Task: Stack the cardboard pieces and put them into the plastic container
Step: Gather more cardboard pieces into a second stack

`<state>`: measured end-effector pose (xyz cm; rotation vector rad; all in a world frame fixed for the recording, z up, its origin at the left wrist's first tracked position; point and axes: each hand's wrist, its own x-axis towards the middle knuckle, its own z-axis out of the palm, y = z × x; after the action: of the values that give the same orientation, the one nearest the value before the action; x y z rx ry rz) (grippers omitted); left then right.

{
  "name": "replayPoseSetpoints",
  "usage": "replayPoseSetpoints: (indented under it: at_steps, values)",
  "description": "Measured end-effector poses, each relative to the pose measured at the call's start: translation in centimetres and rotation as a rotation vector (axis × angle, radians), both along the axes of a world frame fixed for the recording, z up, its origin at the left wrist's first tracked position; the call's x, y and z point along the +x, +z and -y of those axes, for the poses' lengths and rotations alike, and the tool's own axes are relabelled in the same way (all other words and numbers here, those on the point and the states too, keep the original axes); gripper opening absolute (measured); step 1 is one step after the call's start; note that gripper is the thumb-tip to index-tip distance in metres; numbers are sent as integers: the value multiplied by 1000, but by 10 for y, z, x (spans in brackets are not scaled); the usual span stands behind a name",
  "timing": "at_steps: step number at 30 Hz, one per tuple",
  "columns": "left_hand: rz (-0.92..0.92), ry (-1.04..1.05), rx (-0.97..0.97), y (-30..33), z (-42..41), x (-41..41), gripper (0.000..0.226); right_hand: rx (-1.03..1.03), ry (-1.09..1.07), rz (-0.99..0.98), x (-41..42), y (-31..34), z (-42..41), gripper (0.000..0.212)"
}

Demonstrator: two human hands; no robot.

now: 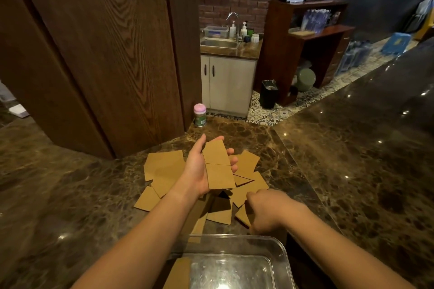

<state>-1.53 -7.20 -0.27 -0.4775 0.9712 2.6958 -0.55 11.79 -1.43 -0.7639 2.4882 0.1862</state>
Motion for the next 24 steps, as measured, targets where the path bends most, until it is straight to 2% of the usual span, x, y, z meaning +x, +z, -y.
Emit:
replayPoseSetpoints:
  at_steps: [3,4,6,8,10,11,15,19,23,24]
  values:
    - [6,2,-30,0,3,-1,55,-128,-103,16,-16,18,-5,16]
    - [15,3,-40,0,4,-1,53,-181,-158,15,-25,26,-9,11]
    - [32,21,-58,0,5,-1,47,-349,-313,64,-42,41,-21,12]
    - [32,44,-72,-1,6,-1,45,-707,-512,287,-54,53,-29,14]
    - [28,37,-91,-2,5,-2,47,-1050,-593,502,-55,62,-24,16]
    - [22,19,-102,-2,4,-2,49,-1128,-583,520,-53,63,-18,18]
    - [-11,-79,-100,-1,0,-2,49,-1146,-498,220,-42,54,19,13]
    - [-40,-84,-63,-4,3,-2,60,-1216,-546,161,-41,37,39,9]
    - [-6,-140,-153,-7,3,-1,32,-1191,-568,48,-52,16,48,19]
    - [8,-130,-148,-8,4,-1,33,-1204,-582,5,-59,12,47,21]
